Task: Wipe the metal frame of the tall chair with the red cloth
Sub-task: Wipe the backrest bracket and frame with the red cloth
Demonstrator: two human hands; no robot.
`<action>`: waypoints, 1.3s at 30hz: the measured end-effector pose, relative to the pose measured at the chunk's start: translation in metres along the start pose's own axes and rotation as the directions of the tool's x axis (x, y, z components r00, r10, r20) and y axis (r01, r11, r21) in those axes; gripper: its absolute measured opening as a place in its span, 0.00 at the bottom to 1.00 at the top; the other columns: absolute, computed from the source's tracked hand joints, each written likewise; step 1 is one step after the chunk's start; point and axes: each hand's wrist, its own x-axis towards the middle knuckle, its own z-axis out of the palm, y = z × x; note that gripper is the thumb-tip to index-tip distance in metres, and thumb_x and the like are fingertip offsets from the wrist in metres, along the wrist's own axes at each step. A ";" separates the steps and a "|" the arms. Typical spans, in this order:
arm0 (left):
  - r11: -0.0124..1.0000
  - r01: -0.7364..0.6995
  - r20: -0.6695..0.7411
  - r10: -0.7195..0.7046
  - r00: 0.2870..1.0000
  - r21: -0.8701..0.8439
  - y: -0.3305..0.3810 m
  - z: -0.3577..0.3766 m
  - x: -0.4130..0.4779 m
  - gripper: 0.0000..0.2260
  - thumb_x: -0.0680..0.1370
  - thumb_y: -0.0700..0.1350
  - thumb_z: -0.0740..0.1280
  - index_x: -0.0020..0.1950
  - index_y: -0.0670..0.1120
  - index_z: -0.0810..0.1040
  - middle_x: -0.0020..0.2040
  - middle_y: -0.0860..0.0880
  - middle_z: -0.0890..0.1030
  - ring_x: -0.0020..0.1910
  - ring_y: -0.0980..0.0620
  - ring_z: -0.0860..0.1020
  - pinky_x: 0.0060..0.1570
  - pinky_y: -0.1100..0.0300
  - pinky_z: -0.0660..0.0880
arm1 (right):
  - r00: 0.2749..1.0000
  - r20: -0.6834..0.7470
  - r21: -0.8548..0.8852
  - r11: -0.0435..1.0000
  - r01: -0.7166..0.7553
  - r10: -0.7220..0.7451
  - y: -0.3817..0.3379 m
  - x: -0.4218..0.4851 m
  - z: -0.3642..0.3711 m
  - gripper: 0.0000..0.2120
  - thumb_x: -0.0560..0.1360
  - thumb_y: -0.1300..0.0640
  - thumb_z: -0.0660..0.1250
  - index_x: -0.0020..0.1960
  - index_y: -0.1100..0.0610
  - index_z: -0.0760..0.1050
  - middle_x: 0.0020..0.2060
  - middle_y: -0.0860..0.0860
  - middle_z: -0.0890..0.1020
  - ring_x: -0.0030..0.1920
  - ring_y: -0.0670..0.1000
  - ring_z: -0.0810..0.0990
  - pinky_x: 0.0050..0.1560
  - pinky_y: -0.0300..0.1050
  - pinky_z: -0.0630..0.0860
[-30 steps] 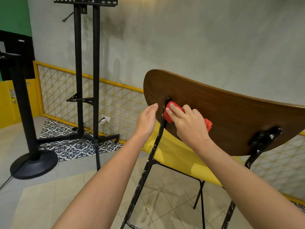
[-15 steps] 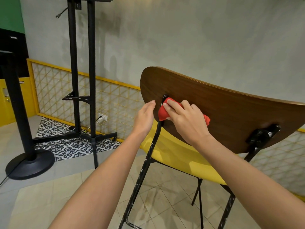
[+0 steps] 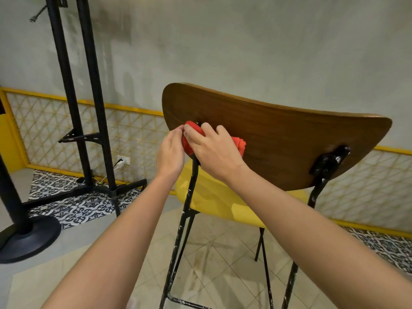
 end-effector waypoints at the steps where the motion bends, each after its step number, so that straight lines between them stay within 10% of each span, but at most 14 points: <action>1: 1.000 0.001 0.007 -0.001 1.000 -0.002 0.000 0.000 -0.001 0.17 0.82 0.49 0.51 0.66 0.51 0.73 0.61 0.53 0.75 0.61 0.55 0.72 0.61 0.60 0.68 | 0.999 0.037 0.011 1.000 0.012 -0.012 -0.004 -0.001 0.001 0.18 0.76 0.56 0.60 0.65 0.57 0.73 0.64 0.51 0.72 0.55 0.54 0.73 0.42 0.48 0.69; 16: 0.999 -0.001 0.024 0.000 1.000 0.045 0.004 -0.001 0.001 0.19 0.82 0.51 0.50 0.69 0.51 0.71 0.67 0.51 0.73 0.66 0.52 0.71 0.68 0.51 0.66 | 1.000 0.011 0.035 0.999 -0.005 0.004 -0.005 -0.006 0.000 0.22 0.72 0.55 0.50 0.57 0.56 0.77 0.58 0.50 0.77 0.50 0.52 0.75 0.40 0.46 0.67; 39: 0.997 0.006 0.036 -0.009 0.999 0.072 0.010 -0.002 -0.007 0.18 0.83 0.50 0.50 0.71 0.51 0.69 0.69 0.52 0.71 0.68 0.54 0.68 0.67 0.59 0.63 | 0.978 -0.123 0.236 0.962 -0.138 0.170 0.009 -0.024 0.005 0.17 0.66 0.61 0.71 0.55 0.58 0.79 0.52 0.54 0.81 0.43 0.56 0.76 0.35 0.48 0.74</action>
